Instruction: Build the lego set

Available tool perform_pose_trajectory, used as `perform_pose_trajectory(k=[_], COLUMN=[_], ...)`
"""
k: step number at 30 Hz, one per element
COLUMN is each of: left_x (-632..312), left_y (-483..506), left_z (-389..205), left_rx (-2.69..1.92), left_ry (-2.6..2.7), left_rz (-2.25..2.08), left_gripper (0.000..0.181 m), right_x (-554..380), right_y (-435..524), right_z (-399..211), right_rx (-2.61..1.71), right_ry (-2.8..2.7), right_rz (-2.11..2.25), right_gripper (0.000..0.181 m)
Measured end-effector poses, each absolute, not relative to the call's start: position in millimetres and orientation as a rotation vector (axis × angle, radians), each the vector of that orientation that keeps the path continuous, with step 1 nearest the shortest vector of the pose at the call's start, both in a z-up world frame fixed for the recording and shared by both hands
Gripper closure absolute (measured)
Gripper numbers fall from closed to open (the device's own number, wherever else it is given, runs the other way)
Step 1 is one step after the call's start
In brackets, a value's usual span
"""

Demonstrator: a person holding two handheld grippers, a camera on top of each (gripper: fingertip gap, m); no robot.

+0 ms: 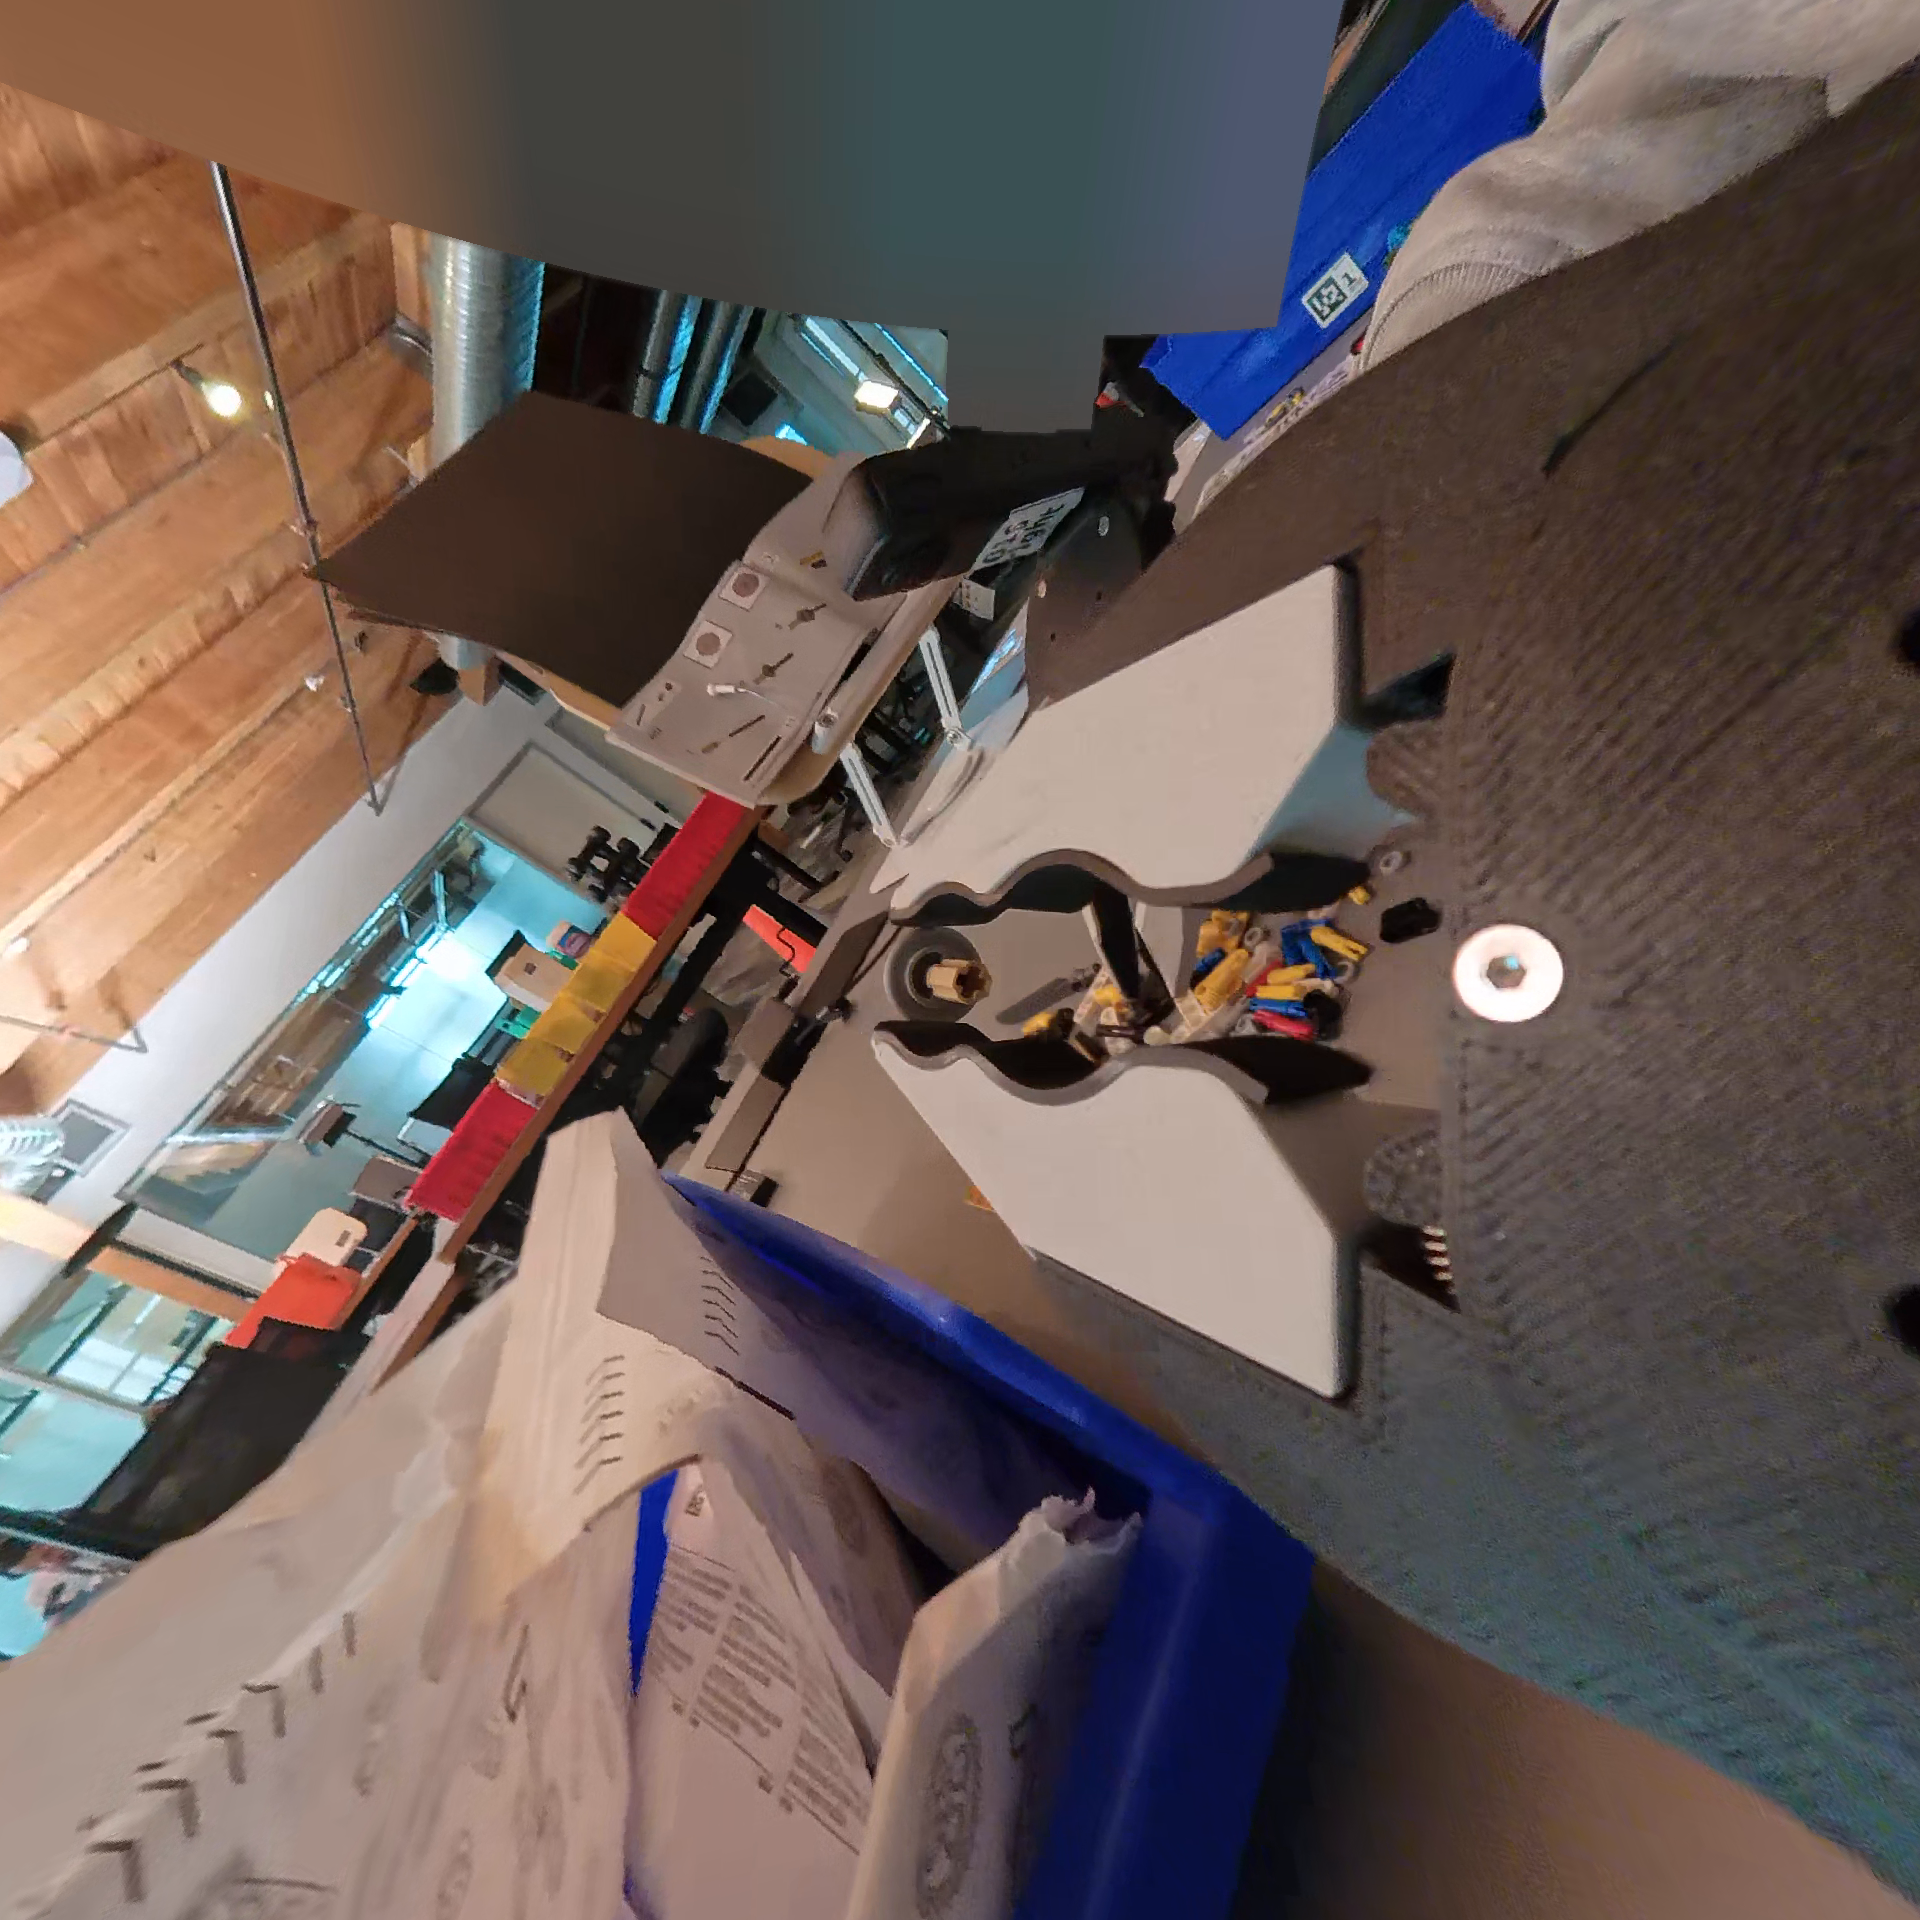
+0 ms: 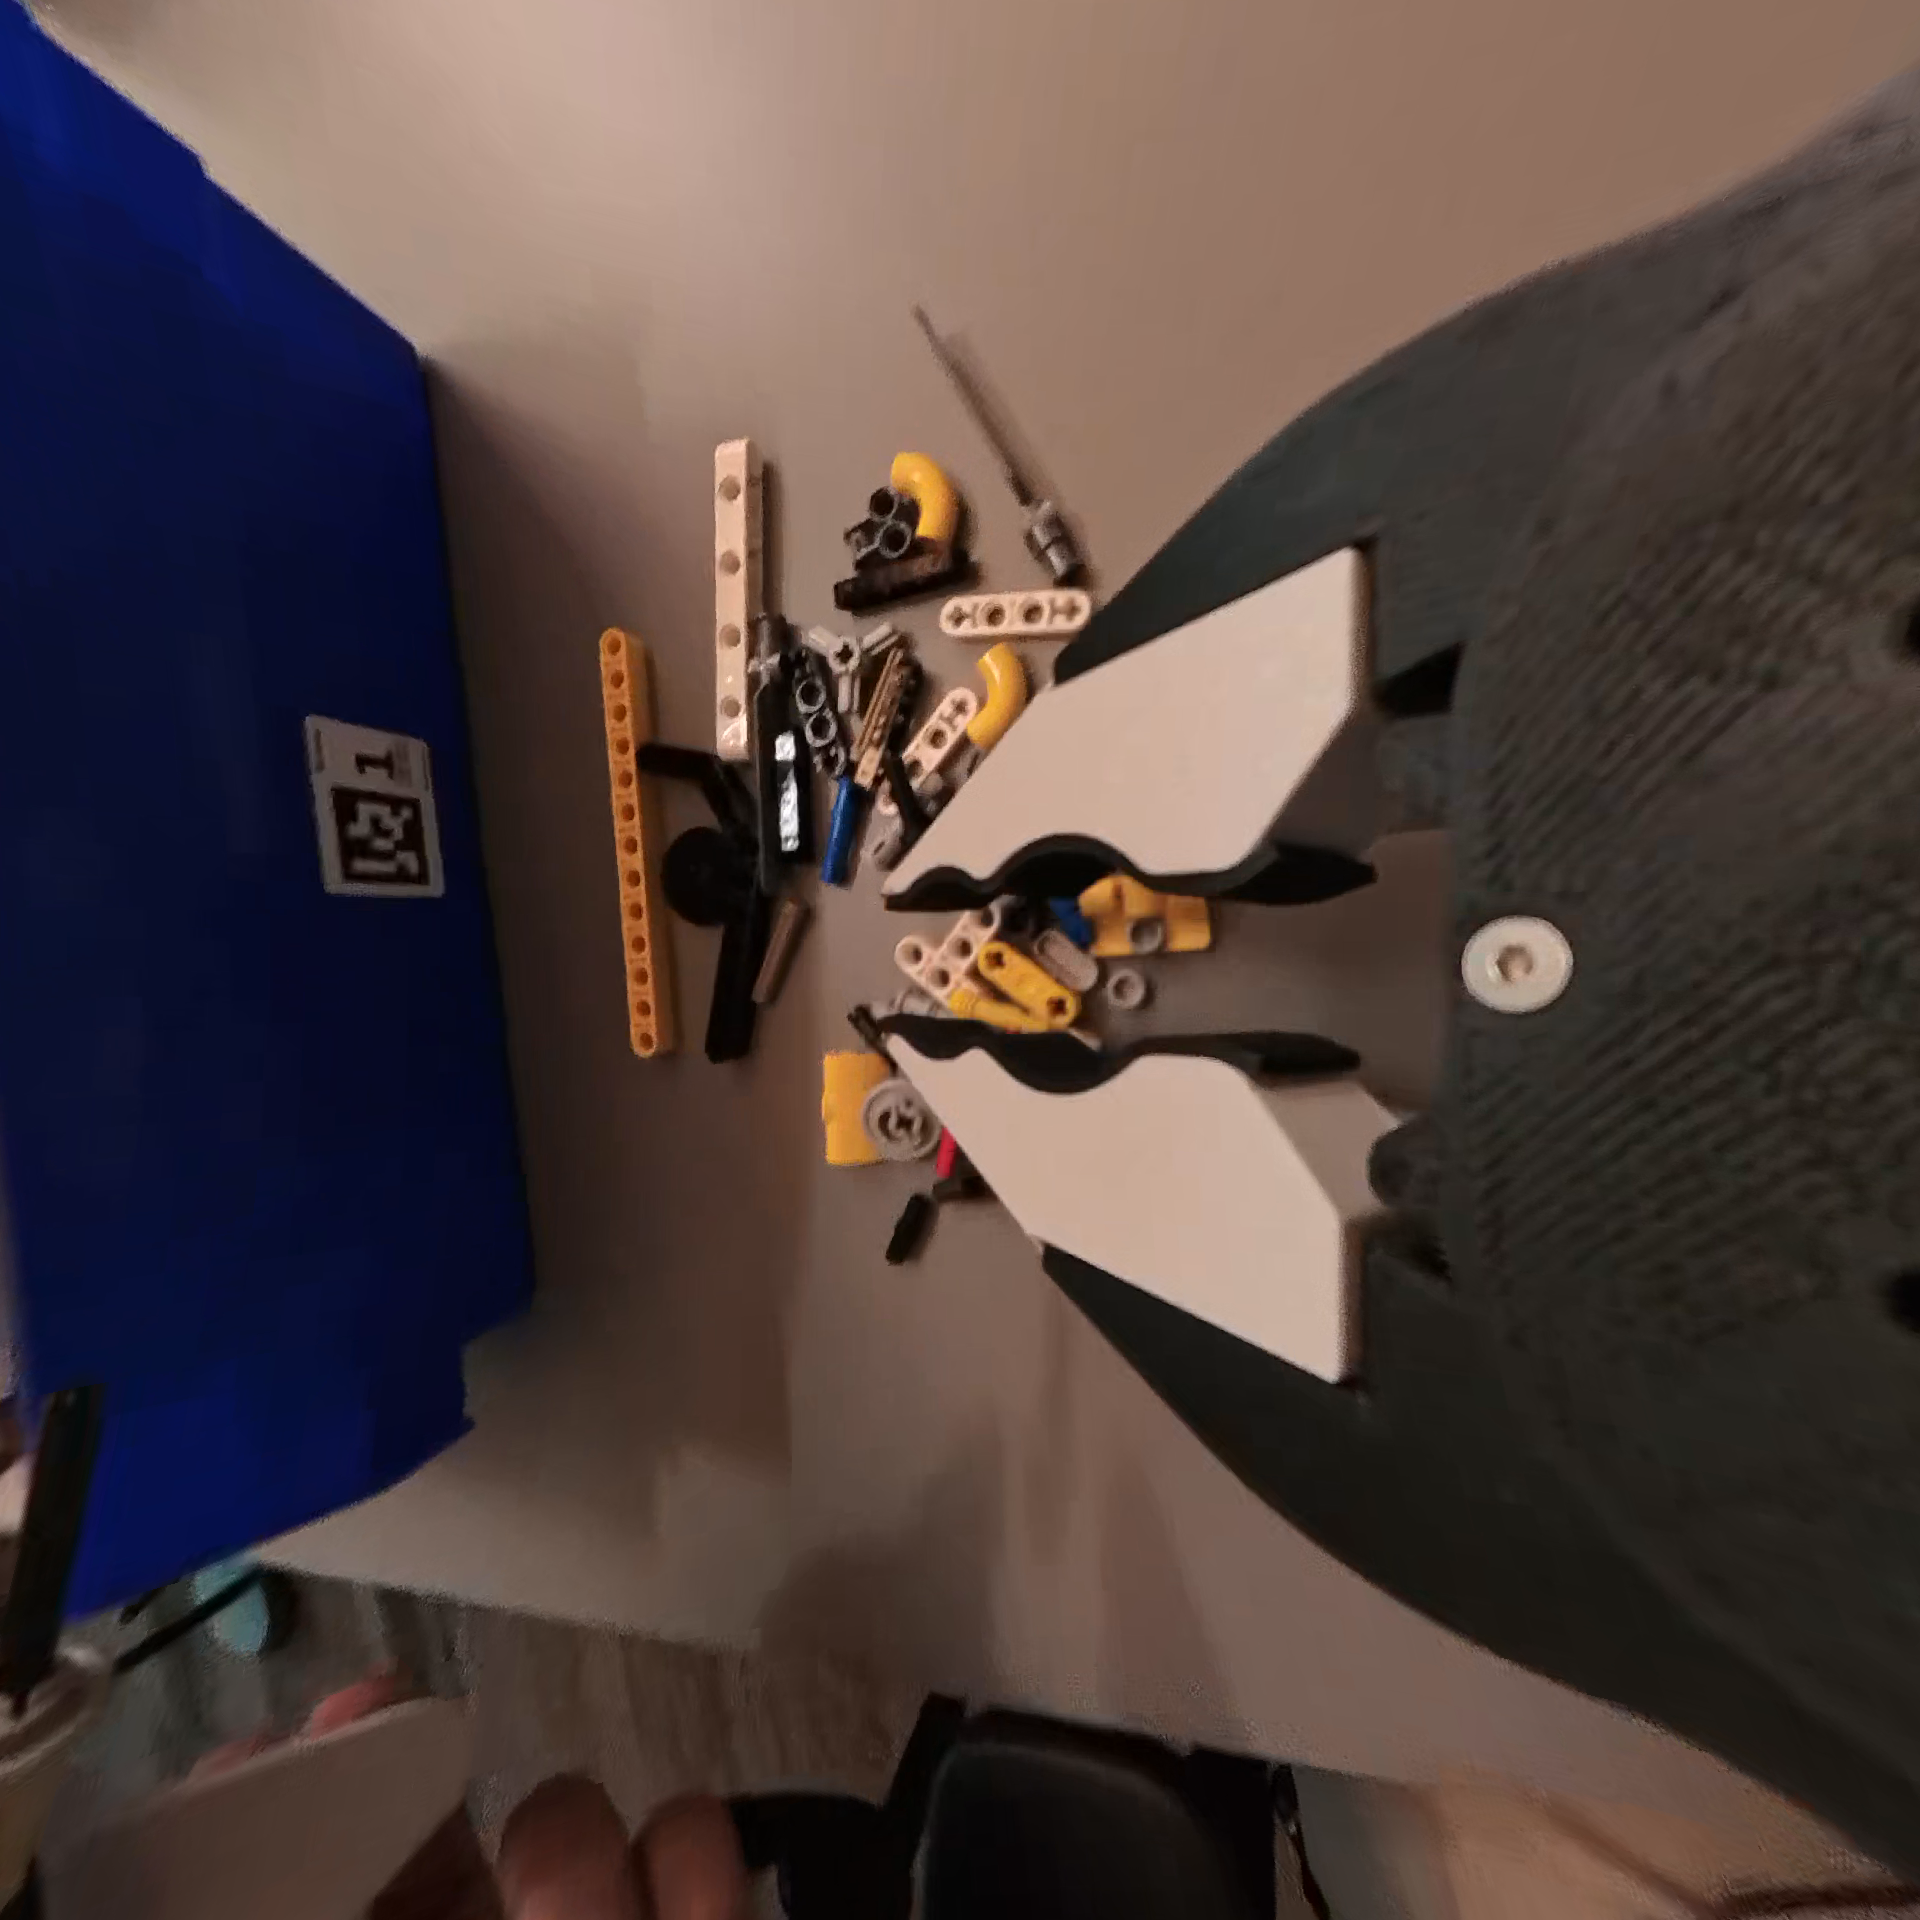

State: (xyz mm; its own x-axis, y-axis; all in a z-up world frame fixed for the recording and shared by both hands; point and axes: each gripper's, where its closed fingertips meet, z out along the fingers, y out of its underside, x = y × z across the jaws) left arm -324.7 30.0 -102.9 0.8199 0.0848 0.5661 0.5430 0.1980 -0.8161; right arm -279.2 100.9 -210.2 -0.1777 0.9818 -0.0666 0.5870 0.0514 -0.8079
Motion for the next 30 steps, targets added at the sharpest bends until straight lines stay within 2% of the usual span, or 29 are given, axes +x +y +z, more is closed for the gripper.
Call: perform_pose_trajectory(k=[1, 14, 18, 25, 30], left_x=[-326, -327, -328, -315, -268], left_y=[32, 38, 38, 43, 57], left_z=[-107, -123, -123, -121, -116], left_rx=[-1.357, -1.374, -1.371, -1.405, -1.492], left_ry=[-0.574, -0.619, -0.625, -0.564, -0.318], left_rz=[-0.362, -0.451, -0.467, -0.468, -0.518], left_gripper=[0.167, 0.167, 0.166, 0.167, 0.166], right_x=[-278, -285, -286, -278, -231], right_y=[105, 63, 63, 71, 88], right_z=[-213, -233, -233, -192, -169], right_rx=[-1.582, -1.454, -1.44, -1.44, -1.438], right_ry=[-1.817, -2.059, -2.048, -1.855, -1.722], right_rz=[0.962, 0.928, 0.916, 1.095, 1.097], right_gripper=[0.163, 0.162, 0.17, 0.172, 0.172])
